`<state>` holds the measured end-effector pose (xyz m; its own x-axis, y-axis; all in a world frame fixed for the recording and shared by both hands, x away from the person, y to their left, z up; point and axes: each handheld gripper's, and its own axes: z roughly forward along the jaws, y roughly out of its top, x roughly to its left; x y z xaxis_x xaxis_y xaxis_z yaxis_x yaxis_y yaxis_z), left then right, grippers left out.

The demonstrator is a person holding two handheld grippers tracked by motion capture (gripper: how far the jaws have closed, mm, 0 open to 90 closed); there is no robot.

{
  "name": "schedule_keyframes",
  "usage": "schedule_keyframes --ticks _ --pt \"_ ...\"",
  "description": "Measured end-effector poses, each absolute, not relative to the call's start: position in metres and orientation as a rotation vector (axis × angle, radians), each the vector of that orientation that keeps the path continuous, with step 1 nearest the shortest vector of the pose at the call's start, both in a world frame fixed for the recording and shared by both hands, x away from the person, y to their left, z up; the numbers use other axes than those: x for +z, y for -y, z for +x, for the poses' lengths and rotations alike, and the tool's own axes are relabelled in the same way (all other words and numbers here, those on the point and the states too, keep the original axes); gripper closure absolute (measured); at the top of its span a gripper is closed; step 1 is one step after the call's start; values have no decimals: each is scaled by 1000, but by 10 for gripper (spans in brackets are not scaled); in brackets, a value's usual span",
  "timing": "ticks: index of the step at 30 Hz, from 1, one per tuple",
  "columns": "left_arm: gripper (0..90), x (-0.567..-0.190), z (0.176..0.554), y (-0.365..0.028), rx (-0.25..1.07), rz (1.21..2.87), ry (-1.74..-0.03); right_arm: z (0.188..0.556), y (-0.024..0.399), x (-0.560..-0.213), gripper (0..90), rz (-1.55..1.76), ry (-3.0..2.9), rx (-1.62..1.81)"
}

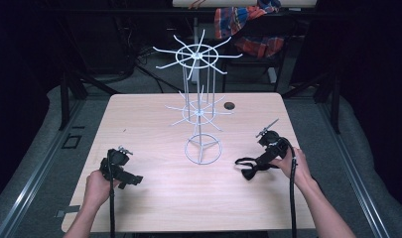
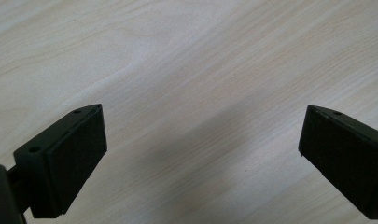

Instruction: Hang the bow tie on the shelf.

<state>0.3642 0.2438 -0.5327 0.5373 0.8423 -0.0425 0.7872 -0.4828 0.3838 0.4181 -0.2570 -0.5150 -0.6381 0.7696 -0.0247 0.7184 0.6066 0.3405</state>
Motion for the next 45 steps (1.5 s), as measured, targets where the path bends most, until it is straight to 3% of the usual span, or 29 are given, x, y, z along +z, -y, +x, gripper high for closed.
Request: schedule_keyframes --ticks 5,12,22,45 --pt "11 -533 365 -243 209 2428 -1338 420 256 -520 574 1227 -2637 442" --pt "12 -533 364 -242 219 2432 -1328 421 253 -529 607 1244 -2635 449" --pt "14 -533 364 -242 219 2431 -1325 420 252 -532 863 1222 -2672 395" --pt "14 -533 364 -242 219 2434 -1327 396 250 -470 882 1117 -2543 652"
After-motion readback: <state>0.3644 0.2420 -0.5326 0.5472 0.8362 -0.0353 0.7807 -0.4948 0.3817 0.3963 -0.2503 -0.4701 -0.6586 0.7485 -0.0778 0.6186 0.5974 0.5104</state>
